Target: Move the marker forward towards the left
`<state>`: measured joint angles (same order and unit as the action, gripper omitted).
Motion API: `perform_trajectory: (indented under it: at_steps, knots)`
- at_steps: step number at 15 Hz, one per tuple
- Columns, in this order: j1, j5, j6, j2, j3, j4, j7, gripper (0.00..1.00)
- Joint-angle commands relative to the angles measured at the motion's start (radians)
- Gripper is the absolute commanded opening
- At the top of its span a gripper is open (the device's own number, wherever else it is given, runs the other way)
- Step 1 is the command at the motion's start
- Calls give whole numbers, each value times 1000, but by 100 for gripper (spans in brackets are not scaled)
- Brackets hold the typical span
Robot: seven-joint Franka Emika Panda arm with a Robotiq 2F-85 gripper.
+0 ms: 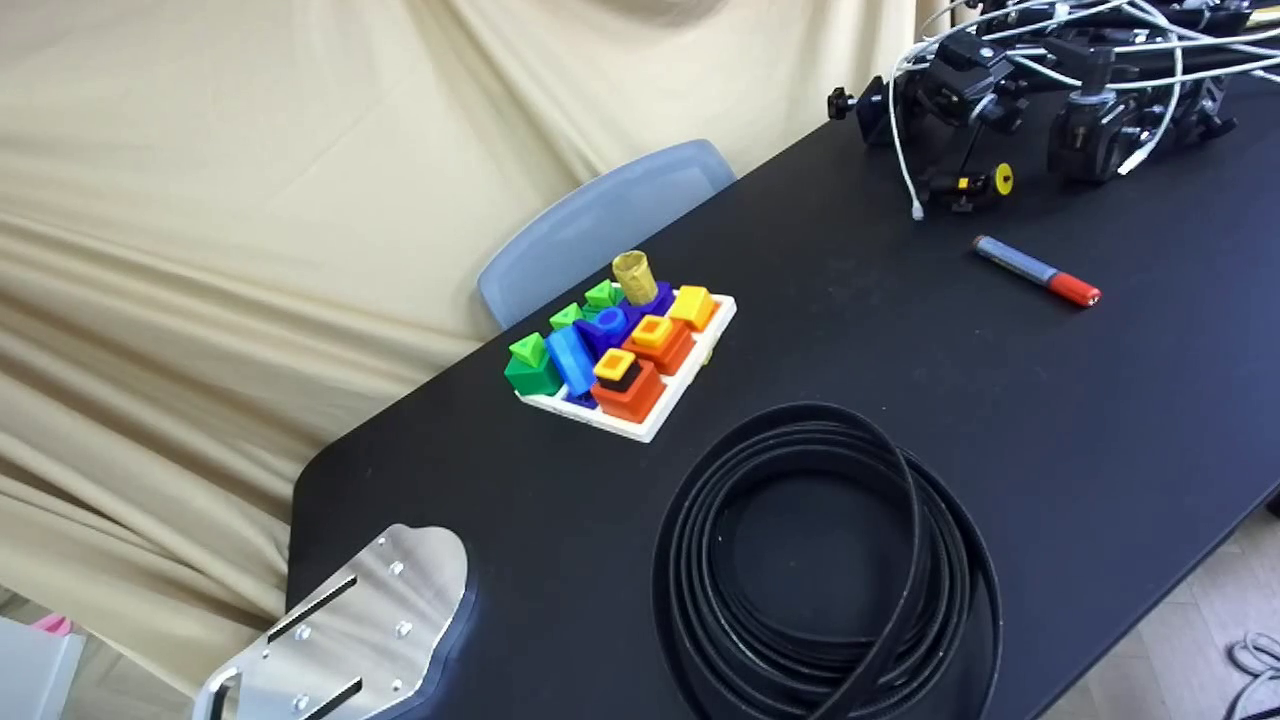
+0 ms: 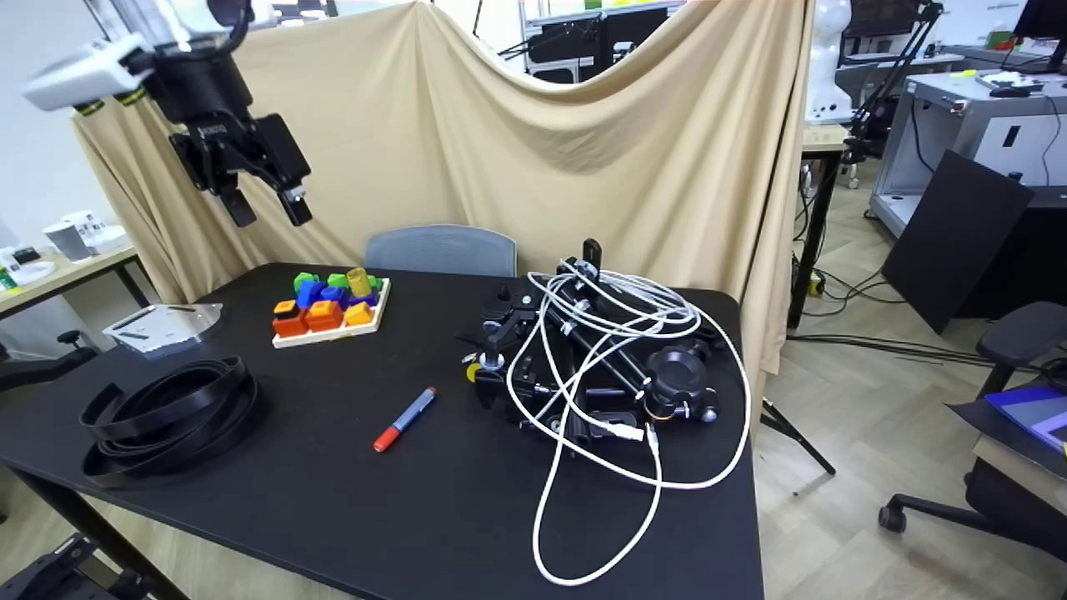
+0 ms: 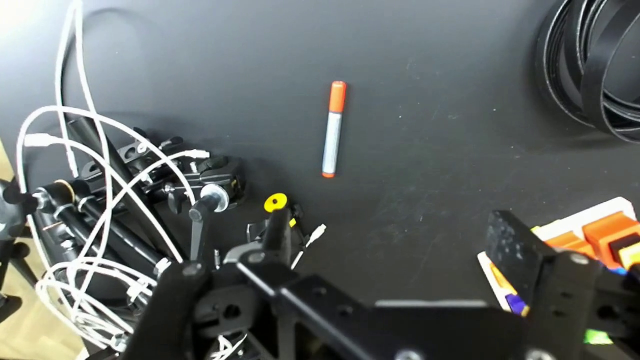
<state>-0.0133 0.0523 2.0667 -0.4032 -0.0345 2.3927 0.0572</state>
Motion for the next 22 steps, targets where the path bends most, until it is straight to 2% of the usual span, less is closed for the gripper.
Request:
perform_trajectory:
  at_steps: [1,5,10,13,15,22]
  knots:
    - [-15,6,116,37,16,63,31,100]
    - [-41,25,253,103,15,117,79,100]
    - [-57,18,343,215,25,154,112,100]
    - [-60,24,365,290,34,160,120,100]
    - [-51,-4,361,335,47,157,73,100]
    - [-46,26,368,348,47,162,100,100]
